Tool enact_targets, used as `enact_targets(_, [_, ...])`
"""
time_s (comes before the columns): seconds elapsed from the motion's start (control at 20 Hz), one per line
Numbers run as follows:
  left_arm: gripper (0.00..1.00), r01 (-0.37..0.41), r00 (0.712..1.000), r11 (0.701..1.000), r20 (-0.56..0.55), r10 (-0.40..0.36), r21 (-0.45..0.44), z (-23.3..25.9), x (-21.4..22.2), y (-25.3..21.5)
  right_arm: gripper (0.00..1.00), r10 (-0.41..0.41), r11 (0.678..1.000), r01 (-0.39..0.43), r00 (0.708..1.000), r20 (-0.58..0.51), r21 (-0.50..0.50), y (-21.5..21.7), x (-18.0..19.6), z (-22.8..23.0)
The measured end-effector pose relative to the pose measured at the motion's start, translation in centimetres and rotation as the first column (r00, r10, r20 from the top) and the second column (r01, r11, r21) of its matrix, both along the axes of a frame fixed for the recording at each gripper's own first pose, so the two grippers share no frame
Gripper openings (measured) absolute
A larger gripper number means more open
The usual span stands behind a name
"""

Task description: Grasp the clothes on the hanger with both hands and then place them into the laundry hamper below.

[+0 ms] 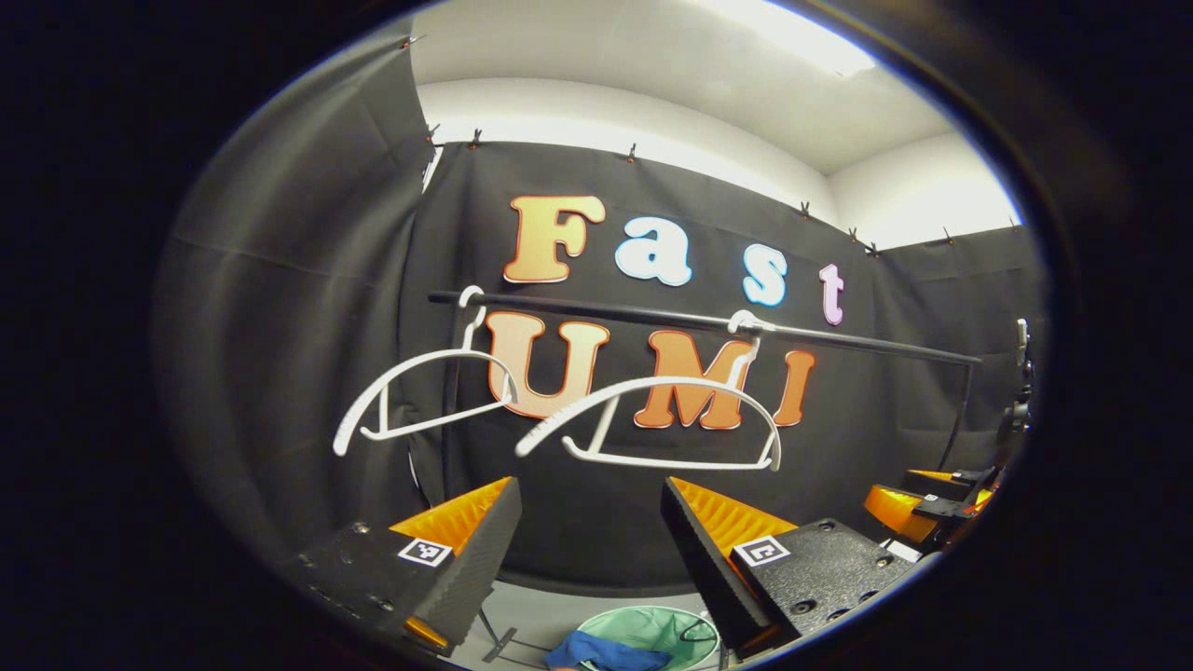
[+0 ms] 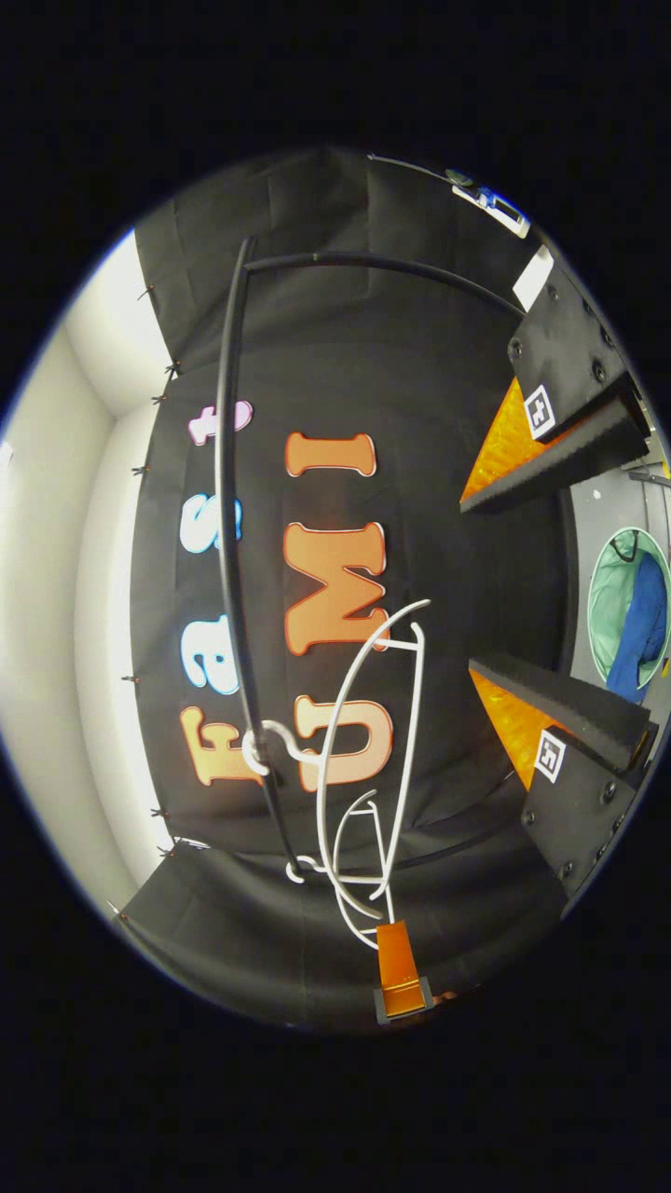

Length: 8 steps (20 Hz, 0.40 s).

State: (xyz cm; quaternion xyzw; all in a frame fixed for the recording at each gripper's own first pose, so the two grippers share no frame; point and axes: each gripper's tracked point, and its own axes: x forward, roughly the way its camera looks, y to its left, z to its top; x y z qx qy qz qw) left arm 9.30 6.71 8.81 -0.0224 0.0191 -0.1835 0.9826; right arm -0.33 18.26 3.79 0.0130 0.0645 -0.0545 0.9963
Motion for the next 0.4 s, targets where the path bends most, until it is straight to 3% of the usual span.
enact_targets(0.4, [0.92,-0.02,1.0,1.0,0.003,0.02,-0.006,-0.27,0.24,1.26,0.89,-0.005,0.999,0.005,1.0,-0.003,0.041,0.15,-0.08,-0.52])
